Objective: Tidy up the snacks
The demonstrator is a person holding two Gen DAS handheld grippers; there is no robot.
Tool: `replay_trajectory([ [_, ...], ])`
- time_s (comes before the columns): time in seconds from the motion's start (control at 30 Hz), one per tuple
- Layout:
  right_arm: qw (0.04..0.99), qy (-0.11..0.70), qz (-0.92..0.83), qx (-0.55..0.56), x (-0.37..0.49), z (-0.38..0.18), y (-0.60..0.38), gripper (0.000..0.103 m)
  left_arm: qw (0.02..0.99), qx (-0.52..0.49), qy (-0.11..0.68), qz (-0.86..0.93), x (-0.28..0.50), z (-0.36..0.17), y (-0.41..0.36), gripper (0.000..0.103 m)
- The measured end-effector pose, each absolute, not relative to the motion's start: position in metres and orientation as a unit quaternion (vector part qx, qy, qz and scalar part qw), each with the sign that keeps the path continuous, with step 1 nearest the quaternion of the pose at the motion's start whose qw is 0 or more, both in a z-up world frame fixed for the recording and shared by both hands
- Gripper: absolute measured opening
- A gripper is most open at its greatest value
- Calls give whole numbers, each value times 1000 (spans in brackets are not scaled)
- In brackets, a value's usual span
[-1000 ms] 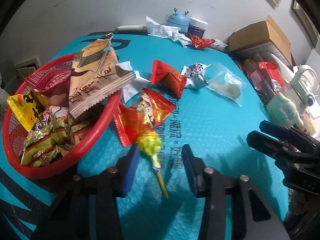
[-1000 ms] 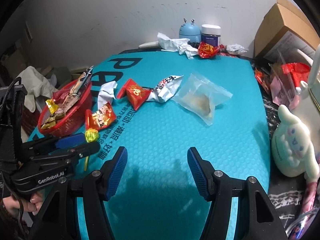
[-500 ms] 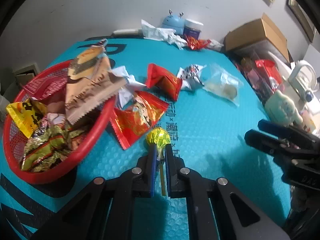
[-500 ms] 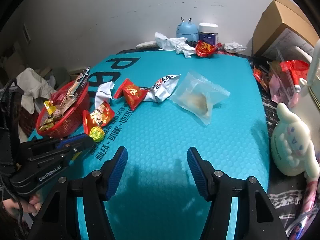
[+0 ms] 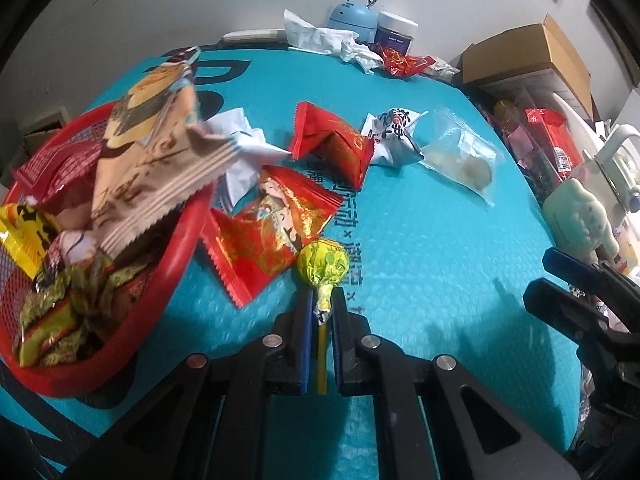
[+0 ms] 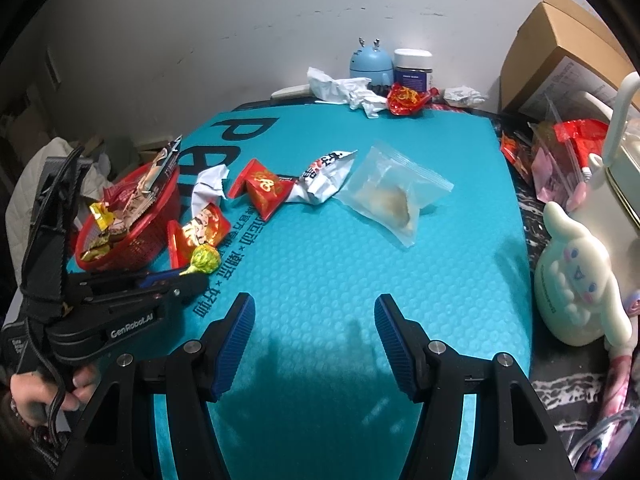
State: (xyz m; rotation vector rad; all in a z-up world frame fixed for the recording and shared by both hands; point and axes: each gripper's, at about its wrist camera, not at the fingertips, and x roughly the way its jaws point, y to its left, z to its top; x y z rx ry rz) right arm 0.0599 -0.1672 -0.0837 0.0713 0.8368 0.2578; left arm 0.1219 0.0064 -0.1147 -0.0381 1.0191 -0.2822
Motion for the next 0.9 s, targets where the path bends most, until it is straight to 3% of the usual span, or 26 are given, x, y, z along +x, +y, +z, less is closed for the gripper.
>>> replay_trajectory([
  [0.57,903,408,123,45,61,-87,-173,63,865,33,479,-145,145,-114,-16,9],
  [0.9,908,399,119,46,58,-84,-177,63,869,-3,460,-180,133,-112,-15,7],
])
